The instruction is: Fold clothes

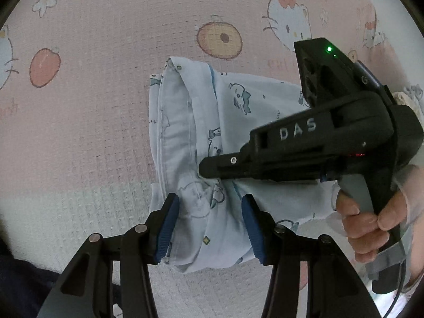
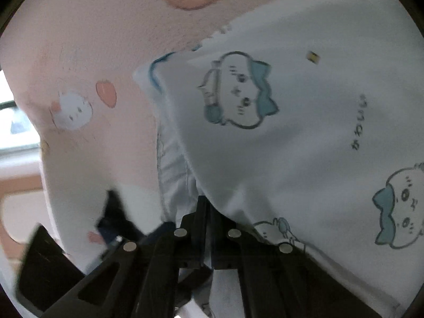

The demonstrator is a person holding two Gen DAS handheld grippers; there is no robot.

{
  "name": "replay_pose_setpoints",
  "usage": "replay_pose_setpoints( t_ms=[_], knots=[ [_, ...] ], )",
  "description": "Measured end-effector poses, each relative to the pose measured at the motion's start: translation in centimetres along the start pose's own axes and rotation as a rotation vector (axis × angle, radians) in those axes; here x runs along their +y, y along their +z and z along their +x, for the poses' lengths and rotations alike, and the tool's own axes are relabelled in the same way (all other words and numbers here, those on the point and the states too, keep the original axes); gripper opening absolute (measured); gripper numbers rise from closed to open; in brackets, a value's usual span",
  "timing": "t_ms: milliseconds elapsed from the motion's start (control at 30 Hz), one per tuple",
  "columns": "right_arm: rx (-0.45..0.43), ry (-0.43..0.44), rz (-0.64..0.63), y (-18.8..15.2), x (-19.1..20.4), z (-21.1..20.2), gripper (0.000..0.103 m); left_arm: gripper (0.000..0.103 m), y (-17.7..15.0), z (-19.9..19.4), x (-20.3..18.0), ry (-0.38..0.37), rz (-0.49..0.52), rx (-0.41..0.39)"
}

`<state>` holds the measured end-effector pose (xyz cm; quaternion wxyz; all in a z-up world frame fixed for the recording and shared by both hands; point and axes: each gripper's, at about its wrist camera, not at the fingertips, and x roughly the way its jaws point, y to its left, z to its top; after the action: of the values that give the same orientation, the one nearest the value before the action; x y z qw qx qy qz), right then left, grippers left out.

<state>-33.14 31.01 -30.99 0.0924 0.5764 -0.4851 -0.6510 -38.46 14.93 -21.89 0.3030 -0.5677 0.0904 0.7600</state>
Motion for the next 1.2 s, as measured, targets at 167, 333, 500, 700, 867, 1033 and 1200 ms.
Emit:
replay_pose_setpoints(
  t_ms=[167,333,500,700,867,1033,1200],
  knots=[
    [0.005,0.051,-0.020,-0.1,1.2,0.1,0.002,0.046,0.3,-1.3,-0.2,0.001,-0.015,-0.008],
    [-0.009,0.045,-0.079,-0.3,3.3,-0.6,0.002,0.046,0.4,-2.7,-0.2,0.010,-0.026,-0.021],
    [-0.095,0.026,-0.107,0.2,3.9,-3.2,0.008,0.046,1.0,-3.4,-0.9,-0.010,-0.003,-0.054],
    [-0.143,0.229,0.025,1.3,1.1,-5.5,0.008,0.046,3.7,-2.0,-0.4,-0.042,-0.056,-0.087],
    [-0.074,0.163,-0.016,1.4,2.2,-3.8,0.008,0.039,2.1,-2.1,0.7,-0.030,-0.050,-0.104],
    [-0.065,0.053,0.034,2.0,0.6,-2.5,0.008,0.039,2.3,-0.4,1.2,0.001,-0.041,-0.058],
    [-0.135,0.040,0.087,3.0,-0.9,-3.7,0.008,0.039,2.7,0.1,1.3,-0.026,-0.058,-0.064]
  ],
)
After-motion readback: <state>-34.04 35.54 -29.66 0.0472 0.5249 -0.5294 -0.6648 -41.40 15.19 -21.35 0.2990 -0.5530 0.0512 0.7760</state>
